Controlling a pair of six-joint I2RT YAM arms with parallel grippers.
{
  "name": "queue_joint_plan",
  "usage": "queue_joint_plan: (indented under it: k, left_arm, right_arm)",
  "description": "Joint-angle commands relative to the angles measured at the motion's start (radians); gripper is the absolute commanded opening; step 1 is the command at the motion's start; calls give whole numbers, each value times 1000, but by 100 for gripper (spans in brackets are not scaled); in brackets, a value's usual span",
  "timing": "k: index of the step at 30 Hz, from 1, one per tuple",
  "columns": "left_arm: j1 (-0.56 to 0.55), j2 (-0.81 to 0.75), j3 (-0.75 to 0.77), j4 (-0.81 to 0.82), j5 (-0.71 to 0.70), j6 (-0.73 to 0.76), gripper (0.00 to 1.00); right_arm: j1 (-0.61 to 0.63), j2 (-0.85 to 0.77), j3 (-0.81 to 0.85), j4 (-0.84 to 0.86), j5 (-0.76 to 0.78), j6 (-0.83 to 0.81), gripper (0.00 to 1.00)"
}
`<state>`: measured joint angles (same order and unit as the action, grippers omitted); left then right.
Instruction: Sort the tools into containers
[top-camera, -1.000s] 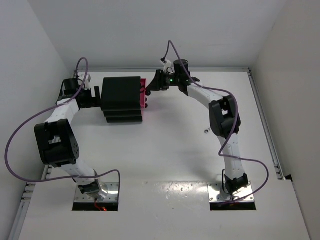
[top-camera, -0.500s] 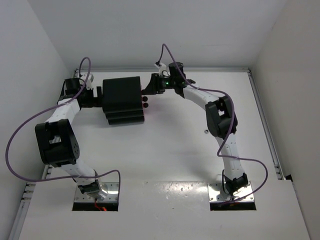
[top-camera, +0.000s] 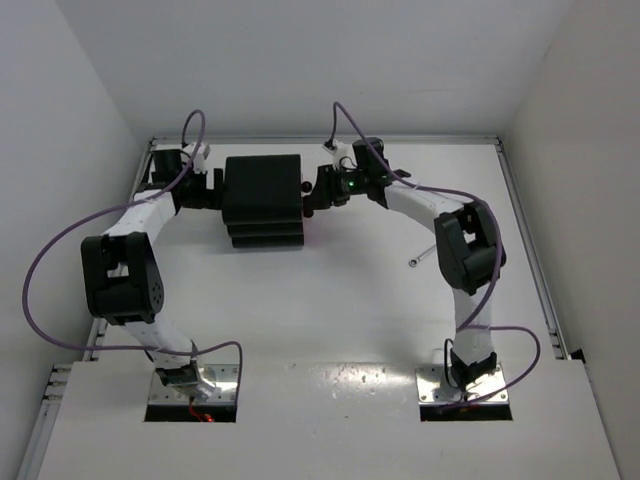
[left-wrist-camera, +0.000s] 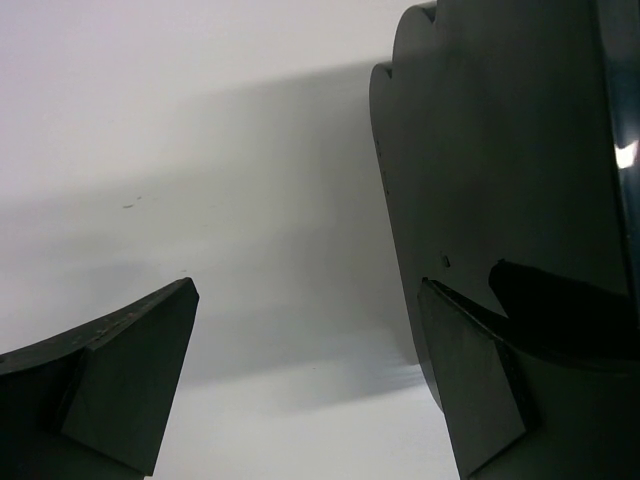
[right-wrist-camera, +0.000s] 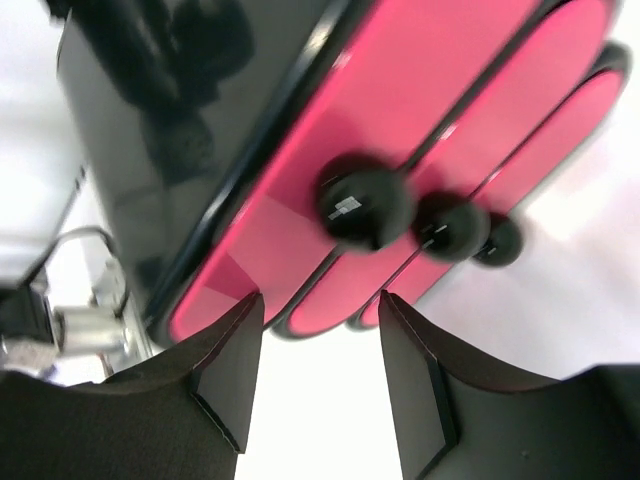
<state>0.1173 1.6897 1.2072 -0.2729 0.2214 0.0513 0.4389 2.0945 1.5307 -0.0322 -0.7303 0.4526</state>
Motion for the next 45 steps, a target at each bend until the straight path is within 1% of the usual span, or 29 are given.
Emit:
queue_joint_plan:
  k: [1, 5, 9, 14, 17, 21, 25, 27, 29, 30, 31, 32, 33, 34, 35, 36, 37, 38, 39, 40, 41, 42, 43, 44, 45]
  left_arm:
    - [-113, 22, 23, -8, 150, 2, 99]
    - [-172, 22, 23, -8, 131, -7, 99]
    - [-220, 22, 23, -8, 110, -37, 99]
    - [-231, 2, 5, 4, 101, -56, 99]
    - [-242, -18, -18, 4, 125, -56, 99]
    - [-264, -84, -66, 23, 116, -65, 99]
    - [-265, -145, -110, 46, 92, -65, 99]
    - [-265, -176, -129, 57, 79, -65, 99]
    - [-265, -194, -129, 57, 64, -65, 99]
    - [-249, -203, -129, 57, 52, -65, 99]
    - [-237, -219, -120, 46, 52, -65, 99]
    - [-223, -219, -120, 31, 52, -65, 99]
    - [-209, -229, -92, 18, 52, -65, 99]
    - [-182, -229, -80, -8, 52, -65, 99]
    - [-168, -229, -71, -18, 52, -65, 99]
    - [-153, -239, -61, -19, 61, -45, 99]
    - [-116, -239, -45, -46, 76, -45, 99]
    - [-98, -248, -25, -57, 88, -35, 99]
    - [-78, -248, -11, -72, 108, -25, 99]
    - [-39, -248, 6, -109, 145, -4, 99]
    - [-22, -248, 20, -124, 163, -4, 99]
    - [8, -248, 47, -141, 188, 10, 99]
    - [24, -248, 57, -155, 197, 10, 99]
    - [37, -261, 57, -164, 209, 10, 99]
    - [50, -277, 67, -164, 220, 1, 99]
  right_arm:
    - [35, -143, -50, 11, -20, -84, 51]
    - [-2, -212, -116, -17, -11, -107, 51]
    - [-25, -249, -142, -29, -20, -129, 51]
    - [-75, -271, -162, -38, -20, -129, 51]
    - [-84, -271, -162, -38, -20, -140, 51]
    - [-103, -280, -162, -48, -11, -140, 51]
    - [-134, -303, -152, -58, -11, -150, 51]
    - [-172, -315, -143, -95, -1, -182, 51]
    - [-196, -352, -130, -135, 8, -259, 51]
    - [-222, -363, -116, -193, 18, -294, 52]
    - [-238, -372, -104, -236, 19, -339, 52]
    - [-253, -385, -71, -288, 19, -453, 52]
    - [-284, -386, -54, -398, 32, -521, 54]
    - [-299, -398, -38, -455, 32, -595, 54]
    - [-314, -412, -11, -512, 32, -768, 54]
    - [-347, -412, 0, -643, 8, -878, 54]
    - [-361, -424, 15, -720, 8, -1005, 52]
    - [-371, -424, 16, -803, 8, -1283, 52]
    - [-390, -424, 16, -939, 61, -1409, 50]
    - [-399, -424, 0, -992, 95, -1519, 47]
    - [-408, -424, -9, -1036, 127, -1690, 46]
    - [-426, -403, -18, -1110, 188, -1757, 44]
    - [-427, -383, -18, -1147, 216, -1814, 43]
    - [-437, -360, -18, -1188, 273, -1915, 43]
    - [-437, -332, -6, -1245, 298, -1948, 42]
